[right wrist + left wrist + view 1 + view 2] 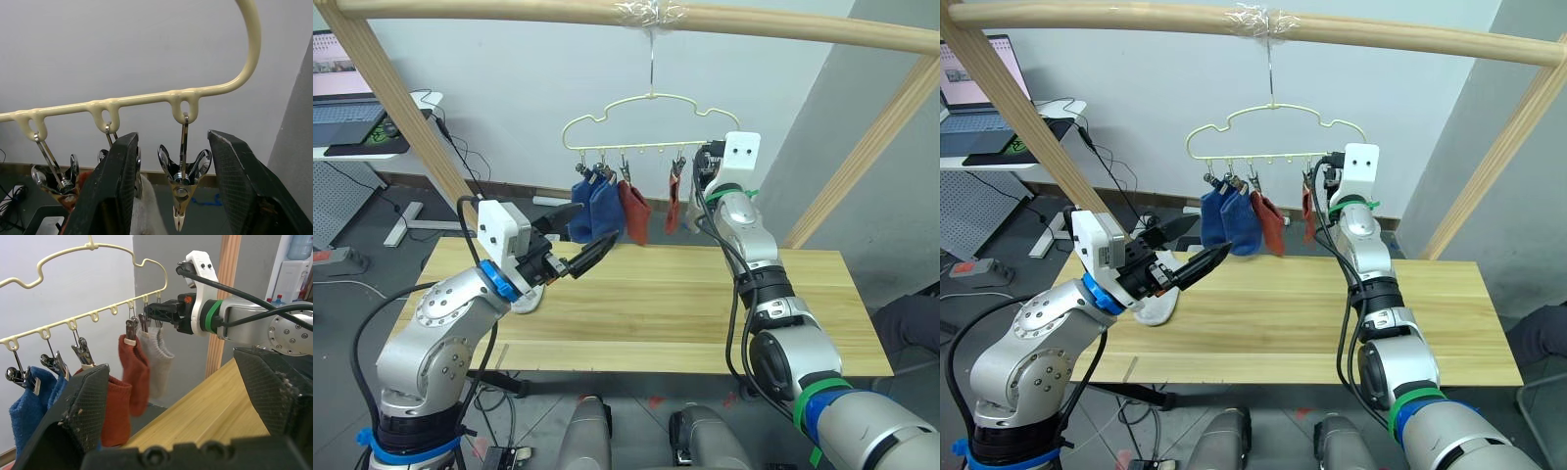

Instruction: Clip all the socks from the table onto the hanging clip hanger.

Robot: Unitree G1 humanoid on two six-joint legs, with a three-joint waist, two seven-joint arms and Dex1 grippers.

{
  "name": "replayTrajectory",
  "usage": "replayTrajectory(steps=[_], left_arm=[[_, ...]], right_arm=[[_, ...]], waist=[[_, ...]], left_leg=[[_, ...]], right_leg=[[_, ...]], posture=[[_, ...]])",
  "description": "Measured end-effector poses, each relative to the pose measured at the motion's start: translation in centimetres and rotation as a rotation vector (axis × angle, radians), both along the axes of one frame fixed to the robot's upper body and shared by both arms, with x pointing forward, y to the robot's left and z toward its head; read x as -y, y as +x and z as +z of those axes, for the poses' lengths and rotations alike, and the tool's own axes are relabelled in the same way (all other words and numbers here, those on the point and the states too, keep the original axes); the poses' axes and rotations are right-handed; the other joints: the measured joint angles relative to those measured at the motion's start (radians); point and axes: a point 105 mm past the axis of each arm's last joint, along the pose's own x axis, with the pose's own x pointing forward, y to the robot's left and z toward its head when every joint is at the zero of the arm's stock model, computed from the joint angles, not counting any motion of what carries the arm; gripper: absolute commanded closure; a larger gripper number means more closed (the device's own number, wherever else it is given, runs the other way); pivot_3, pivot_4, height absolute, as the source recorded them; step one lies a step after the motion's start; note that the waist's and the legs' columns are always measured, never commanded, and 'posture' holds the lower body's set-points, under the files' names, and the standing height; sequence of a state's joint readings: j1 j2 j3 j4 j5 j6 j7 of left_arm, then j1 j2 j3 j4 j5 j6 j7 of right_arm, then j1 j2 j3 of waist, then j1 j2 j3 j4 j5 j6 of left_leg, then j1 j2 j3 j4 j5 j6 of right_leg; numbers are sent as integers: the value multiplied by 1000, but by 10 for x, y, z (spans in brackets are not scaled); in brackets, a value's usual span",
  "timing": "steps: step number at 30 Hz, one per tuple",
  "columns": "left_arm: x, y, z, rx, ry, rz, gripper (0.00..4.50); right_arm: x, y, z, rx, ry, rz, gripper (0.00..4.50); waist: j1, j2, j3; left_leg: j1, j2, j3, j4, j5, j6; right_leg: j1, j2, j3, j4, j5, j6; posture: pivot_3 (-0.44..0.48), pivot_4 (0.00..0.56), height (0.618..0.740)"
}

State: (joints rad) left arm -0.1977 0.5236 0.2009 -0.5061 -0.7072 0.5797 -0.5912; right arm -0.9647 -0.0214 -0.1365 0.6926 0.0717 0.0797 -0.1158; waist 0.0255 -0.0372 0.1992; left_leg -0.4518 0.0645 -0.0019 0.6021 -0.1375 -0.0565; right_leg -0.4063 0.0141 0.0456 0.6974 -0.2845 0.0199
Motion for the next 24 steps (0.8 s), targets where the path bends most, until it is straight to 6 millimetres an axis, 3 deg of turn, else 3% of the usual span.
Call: replayTrajectory(steps=[4,11,24], left_arm=[[0,0,0,0,0,2,0],[-1,1,0,-1,-2,12,0],[1,-1,-1,-1,-15,14,0]], right_arm=[[-1,1,-3,-11,-1,1,2146],[-3,2,1,4,0,9,4473],[3,4,2,5,-11,-2,4473]], waist=[[0,0,0],[0,0,0],[0,0,0]], left_leg=[[0,0,0,0,0,0],[0,0,0,0,0,0],[0,0,0,0,0,0]], right_leg=[[0,0,0,0,0,0],[0,0,0,0,0,0],[0,0,0,0,0,0]], posture=[[187,124,740],[193,131,740],[188,148,740]])
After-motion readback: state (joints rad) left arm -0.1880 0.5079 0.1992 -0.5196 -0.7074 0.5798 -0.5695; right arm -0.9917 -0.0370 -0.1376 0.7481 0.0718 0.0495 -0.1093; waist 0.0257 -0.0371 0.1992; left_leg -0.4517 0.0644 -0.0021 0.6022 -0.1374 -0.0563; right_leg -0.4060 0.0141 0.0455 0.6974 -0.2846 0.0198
